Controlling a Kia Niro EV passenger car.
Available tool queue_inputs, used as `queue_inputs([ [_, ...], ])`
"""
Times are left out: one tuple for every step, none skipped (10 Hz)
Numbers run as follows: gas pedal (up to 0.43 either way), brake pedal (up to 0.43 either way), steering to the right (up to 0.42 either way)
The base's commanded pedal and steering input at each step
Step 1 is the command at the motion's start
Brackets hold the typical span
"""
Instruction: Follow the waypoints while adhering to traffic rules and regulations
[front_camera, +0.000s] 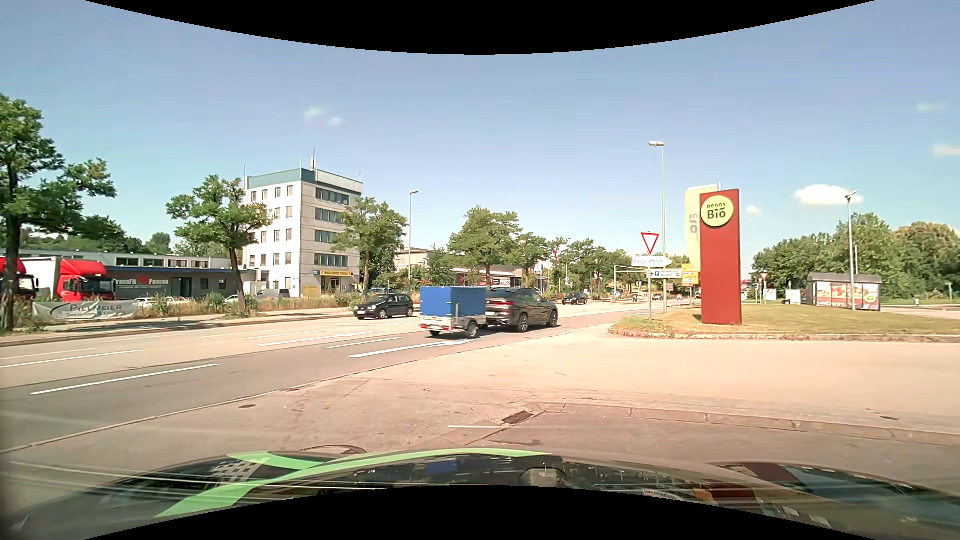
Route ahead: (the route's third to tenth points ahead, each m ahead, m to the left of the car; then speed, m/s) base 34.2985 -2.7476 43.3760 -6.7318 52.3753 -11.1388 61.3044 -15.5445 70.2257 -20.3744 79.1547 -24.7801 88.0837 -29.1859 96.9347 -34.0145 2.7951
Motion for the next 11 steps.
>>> queue_inputs([
  [0.0,0.165,-0.106],
  [0.0,0.177,-0.11],
  [0.0,0.183,-0.114],
  [0.0,0.177,-0.118],
  [0.0,0.195,-0.122],
  [0.0,0.201,-0.128],
  [0.0,0.201,-0.13],
  [0.0,0.201,-0.132],
  [0.0,0.195,-0.132],
  [0.0,0.189,-0.132],
  [0.0,0.195,-0.134],
])
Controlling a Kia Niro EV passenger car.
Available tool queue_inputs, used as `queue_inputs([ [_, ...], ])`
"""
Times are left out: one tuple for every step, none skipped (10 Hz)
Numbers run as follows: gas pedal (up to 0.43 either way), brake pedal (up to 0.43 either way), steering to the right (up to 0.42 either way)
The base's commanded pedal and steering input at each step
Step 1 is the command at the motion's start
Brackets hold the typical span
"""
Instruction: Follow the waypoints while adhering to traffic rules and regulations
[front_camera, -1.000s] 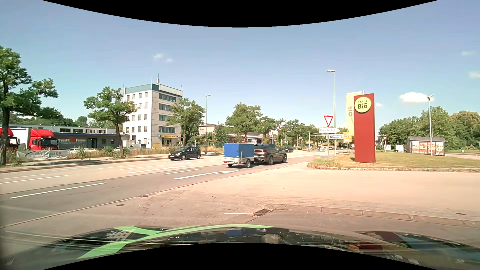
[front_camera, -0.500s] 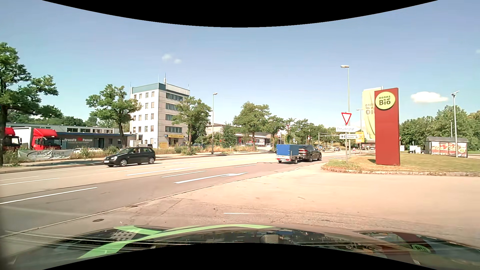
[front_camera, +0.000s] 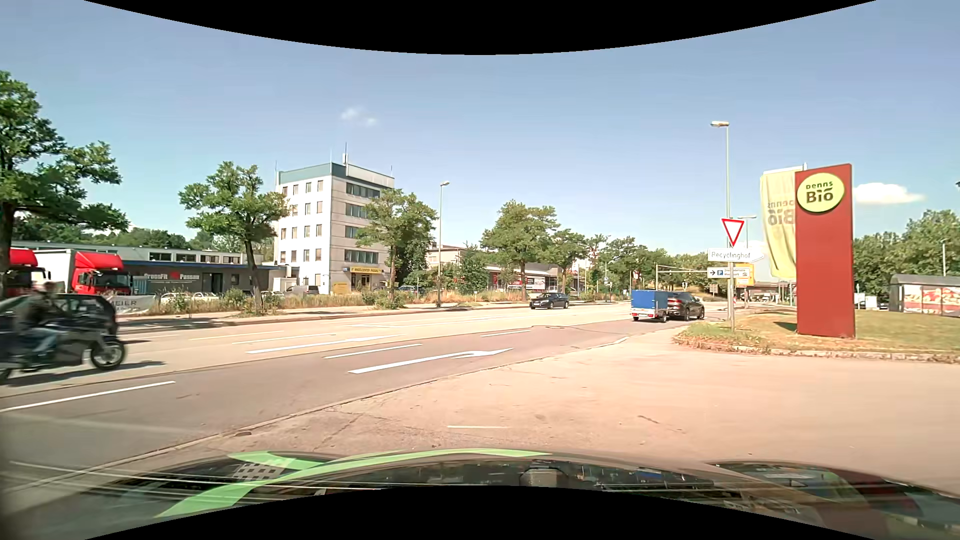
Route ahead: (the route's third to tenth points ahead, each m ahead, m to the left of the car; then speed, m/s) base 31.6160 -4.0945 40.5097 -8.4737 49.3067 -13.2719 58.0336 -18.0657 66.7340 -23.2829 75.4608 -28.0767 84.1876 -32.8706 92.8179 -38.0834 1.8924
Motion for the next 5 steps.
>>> queue_inputs([
  [0.0,0.195,-0.139],
  [0.0,0.183,-0.141],
  [0.0,0.159,-0.13],
  [0.0,0.165,-0.121],
  [0.0,0.165,-0.117],
])
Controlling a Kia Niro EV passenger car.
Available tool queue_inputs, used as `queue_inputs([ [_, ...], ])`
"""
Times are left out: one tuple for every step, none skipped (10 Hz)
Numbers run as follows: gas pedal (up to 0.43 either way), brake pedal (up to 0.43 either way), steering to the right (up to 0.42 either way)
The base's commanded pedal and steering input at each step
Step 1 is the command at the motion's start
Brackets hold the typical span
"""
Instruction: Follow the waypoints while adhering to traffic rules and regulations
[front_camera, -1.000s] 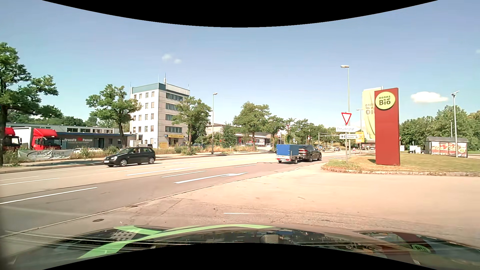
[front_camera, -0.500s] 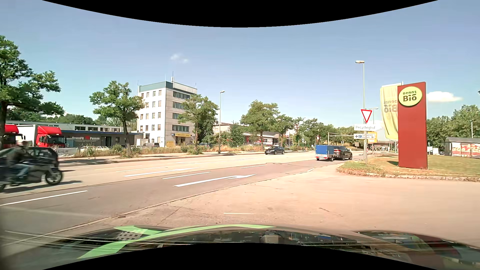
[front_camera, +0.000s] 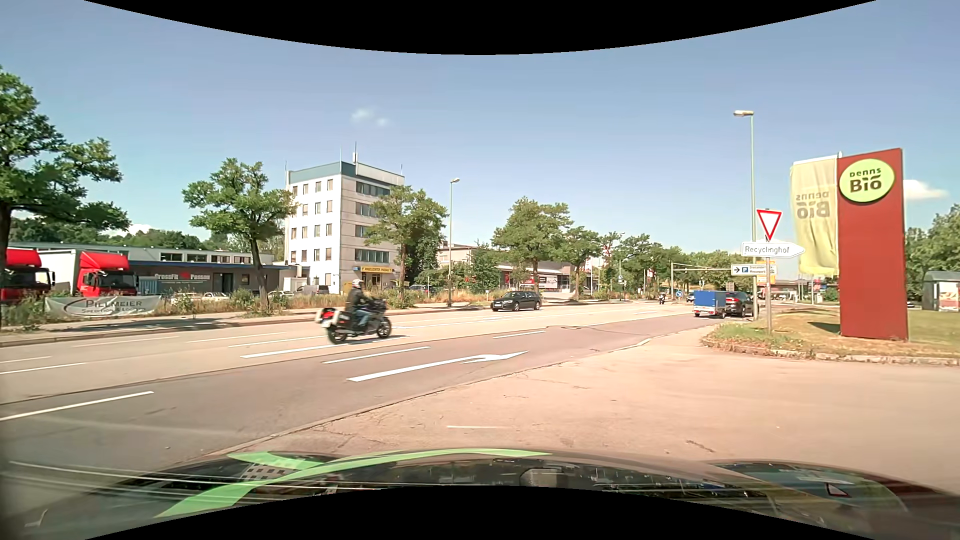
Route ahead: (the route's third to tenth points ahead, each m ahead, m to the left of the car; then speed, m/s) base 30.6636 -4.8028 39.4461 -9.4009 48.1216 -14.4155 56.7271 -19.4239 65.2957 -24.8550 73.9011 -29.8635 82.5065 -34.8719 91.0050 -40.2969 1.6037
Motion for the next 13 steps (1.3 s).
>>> queue_inputs([
  [0.0,0.159,-0.115],
  [0.0,0.159,-0.113],
  [0.0,0.159,-0.109],
  [0.0,0.159,-0.108],
  [0.0,0.165,-0.107],
  [0.0,0.165,-0.106],
  [0.0,0.171,-0.106],
  [0.0,0.165,-0.106],
  [0.0,0.146,-0.106],
  [0.0,0.134,-0.109],
  [0.0,0.14,-0.111],
  [0.0,0.159,-0.111],
  [0.0,0.165,-0.109],
])
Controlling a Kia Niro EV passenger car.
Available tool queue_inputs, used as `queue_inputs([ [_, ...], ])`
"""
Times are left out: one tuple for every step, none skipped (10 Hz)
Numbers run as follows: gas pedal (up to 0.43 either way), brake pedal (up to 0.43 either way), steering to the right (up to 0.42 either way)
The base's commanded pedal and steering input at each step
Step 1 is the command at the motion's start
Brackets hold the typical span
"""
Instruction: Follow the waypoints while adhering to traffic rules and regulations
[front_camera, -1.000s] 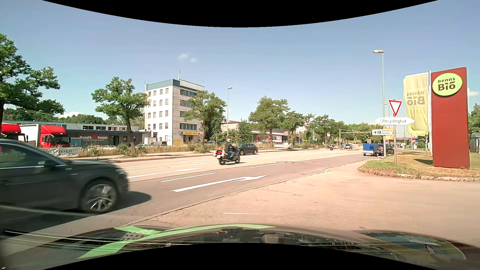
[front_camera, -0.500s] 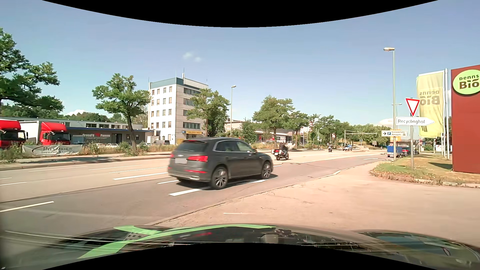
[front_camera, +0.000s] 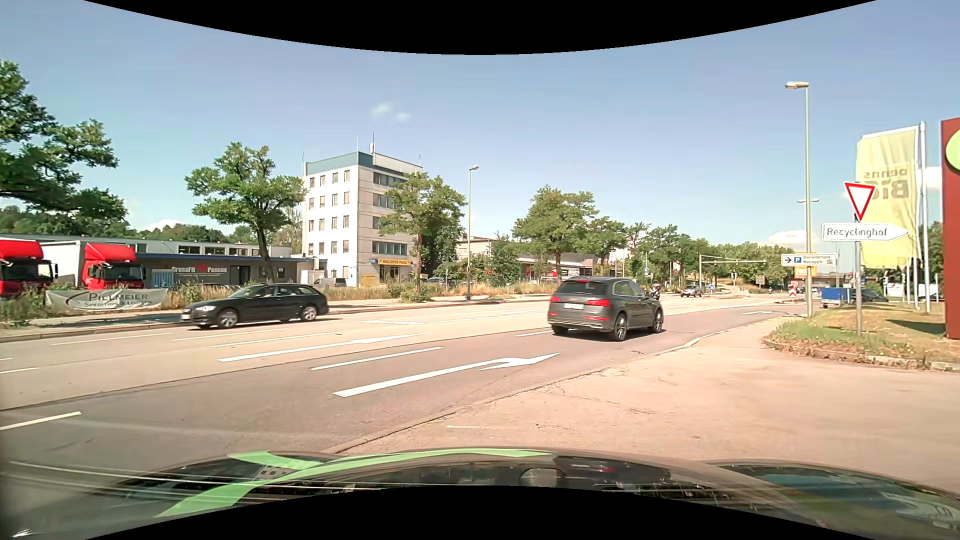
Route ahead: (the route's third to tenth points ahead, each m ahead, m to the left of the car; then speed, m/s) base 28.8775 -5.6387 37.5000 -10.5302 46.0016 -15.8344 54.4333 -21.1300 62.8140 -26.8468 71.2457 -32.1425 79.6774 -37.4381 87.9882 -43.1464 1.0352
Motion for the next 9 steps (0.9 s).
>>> queue_inputs([
  [0.0,0.165,-0.105],
  [0.0,0.165,-0.101],
  [0.0,0.159,-0.099],
  [0.0,0.152,-0.099],
  [0.0,0.146,-0.096],
  [0.0,0.146,-0.088],
  [0.0,0.152,-0.083],
  [0.0,0.171,-0.08],
  [0.0,0.183,-0.081],
])
